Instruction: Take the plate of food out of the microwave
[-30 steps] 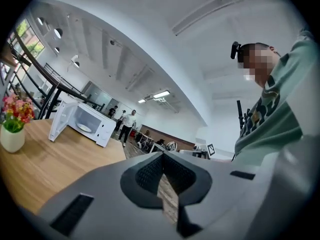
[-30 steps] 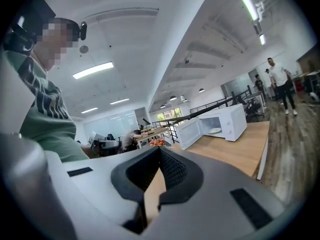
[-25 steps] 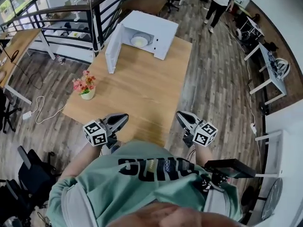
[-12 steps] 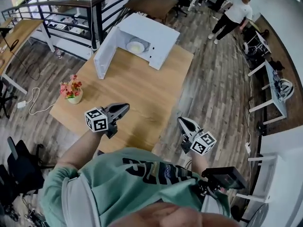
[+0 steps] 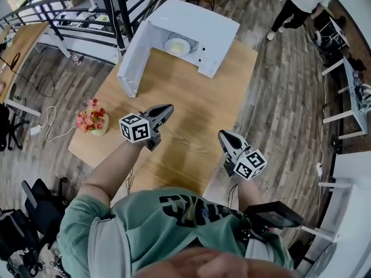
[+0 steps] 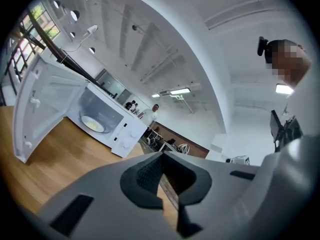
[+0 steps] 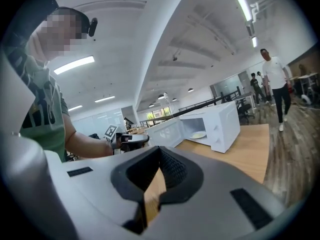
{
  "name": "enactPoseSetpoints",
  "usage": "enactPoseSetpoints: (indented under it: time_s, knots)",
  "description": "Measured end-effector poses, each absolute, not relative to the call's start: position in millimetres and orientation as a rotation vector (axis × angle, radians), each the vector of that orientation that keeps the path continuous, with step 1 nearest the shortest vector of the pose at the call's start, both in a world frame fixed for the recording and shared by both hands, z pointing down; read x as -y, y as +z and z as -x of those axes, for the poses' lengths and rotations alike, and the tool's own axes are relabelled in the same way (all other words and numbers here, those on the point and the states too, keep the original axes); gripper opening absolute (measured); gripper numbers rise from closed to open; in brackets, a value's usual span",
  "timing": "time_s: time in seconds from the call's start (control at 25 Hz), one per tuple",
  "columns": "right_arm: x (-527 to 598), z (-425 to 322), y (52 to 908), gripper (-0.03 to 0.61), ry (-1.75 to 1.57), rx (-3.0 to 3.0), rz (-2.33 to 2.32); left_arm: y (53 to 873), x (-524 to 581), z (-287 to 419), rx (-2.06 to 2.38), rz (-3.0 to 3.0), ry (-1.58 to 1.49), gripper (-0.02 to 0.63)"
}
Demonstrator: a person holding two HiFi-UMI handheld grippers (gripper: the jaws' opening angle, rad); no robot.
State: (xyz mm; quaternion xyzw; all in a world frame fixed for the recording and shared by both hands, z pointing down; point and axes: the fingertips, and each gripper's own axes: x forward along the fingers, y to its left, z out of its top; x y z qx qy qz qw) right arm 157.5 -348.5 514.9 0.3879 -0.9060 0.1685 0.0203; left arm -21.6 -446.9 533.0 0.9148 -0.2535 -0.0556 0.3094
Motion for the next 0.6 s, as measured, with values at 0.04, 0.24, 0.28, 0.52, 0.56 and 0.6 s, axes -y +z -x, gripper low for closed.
enactPoseSetpoints:
  time_s: [0.04,0.24,0.28,0.52,0.56,0.6]
  knots:
    - [357.1,-155.4,520.2,0.006,0.516,2.802,-1.188,539.4,462.6,20.0,0.68,-2.397,-0.159,0.003]
    - [410.5,-156.8,536.9,0.006,0.495,2.793,-1.142,574.9,537.5,8.8,0.784,-2.28,-0.236,0.003]
    - [420.8,-156.3,538.9,0.006,0.481,2.798,-1.129,582.3,552.4,6.9,0.807,-2.255,-0.247,0.003]
    - [477.1,-159.3,552.4,0.006,0.474,2.865,-1.101,618.2,636.6,0.7,0.87,-2.12,-0.332,0.003]
    - [484.3,-159.5,556.0,0.006,0.483,2.875,-1.092,623.0,649.5,1.3,0.878,-2.109,-0.339,0.005]
    - [490.6,-159.3,559.8,0.006,0.487,2.884,-1.081,628.4,662.3,2.9,0.892,-2.097,-0.346,0.005]
